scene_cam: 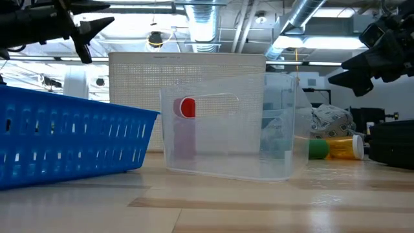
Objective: Pick & Place Medicine items
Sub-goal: Put the gray gown into the white bin
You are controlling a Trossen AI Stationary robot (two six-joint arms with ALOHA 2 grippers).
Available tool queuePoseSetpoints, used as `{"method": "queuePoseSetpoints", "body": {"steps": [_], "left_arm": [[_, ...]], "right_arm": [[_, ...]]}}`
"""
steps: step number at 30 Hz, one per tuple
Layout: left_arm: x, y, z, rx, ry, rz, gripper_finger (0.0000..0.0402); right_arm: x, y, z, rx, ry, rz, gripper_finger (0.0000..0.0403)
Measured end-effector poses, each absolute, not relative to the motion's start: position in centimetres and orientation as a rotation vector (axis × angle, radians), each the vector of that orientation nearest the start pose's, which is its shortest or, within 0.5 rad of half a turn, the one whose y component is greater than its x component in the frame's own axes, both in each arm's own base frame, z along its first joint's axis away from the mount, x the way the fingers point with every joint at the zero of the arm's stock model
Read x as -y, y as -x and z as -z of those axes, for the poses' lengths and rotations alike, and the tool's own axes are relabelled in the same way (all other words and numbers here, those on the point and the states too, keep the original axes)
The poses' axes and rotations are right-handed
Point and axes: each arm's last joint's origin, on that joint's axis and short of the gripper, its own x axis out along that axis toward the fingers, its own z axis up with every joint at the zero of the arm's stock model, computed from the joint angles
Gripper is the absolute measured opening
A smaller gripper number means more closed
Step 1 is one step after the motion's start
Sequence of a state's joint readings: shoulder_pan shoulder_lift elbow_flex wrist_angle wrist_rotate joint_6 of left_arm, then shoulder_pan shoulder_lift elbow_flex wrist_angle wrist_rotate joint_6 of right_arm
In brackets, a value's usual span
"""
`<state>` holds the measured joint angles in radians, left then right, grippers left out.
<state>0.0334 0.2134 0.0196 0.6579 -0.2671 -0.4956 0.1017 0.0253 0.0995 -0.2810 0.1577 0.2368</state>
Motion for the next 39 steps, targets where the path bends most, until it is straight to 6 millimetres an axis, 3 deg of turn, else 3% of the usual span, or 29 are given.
{"method": "queuePoseSetpoints", "body": {"steps": [2,8,17,22,27,35,39], "left_arm": [[-1.1,-9.8,-21.6,0.565,0.577,-0.175,0.0118],[-1.3,-9.4,-22.2,0.658,0.634,-0.221,0.0124],[-1.4,-9.4,-23.1,0.679,0.584,-0.233,0.0129],[-1.3,-9.8,-23.8,0.659,0.552,-0.229,0.0134],[-1.1,-10.3,-24.9,0.637,0.525,-0.146,0.0139],[-0.7,-11.5,-28.6,0.618,0.378,-0.028,0.0168],[-0.6,-11.7,-30.7,0.644,0.307,0.0,0.0197]], "right_arm": [[-0.5,-9.1,-17.0,-0.174,-0.263,0.08,0.0244],[-0.3,-9.2,-18.7,0.029,-0.698,0.118,0.0244],[0.6,-9.1,-19.2,0.221,-1.043,0.29,0.0244],[0.6,-9.1,-18.9,0.2,-1.093,0.313,0.0244],[0.3,-9.2,-19.2,0.168,-1.137,0.186,0.0244],[0.1,-7.9,-23.8,0.575,-1.014,-0.106,0.0244],[-0.1,-7.4,-25.5,0.617,-0.939,-0.132,0.0244]]}}
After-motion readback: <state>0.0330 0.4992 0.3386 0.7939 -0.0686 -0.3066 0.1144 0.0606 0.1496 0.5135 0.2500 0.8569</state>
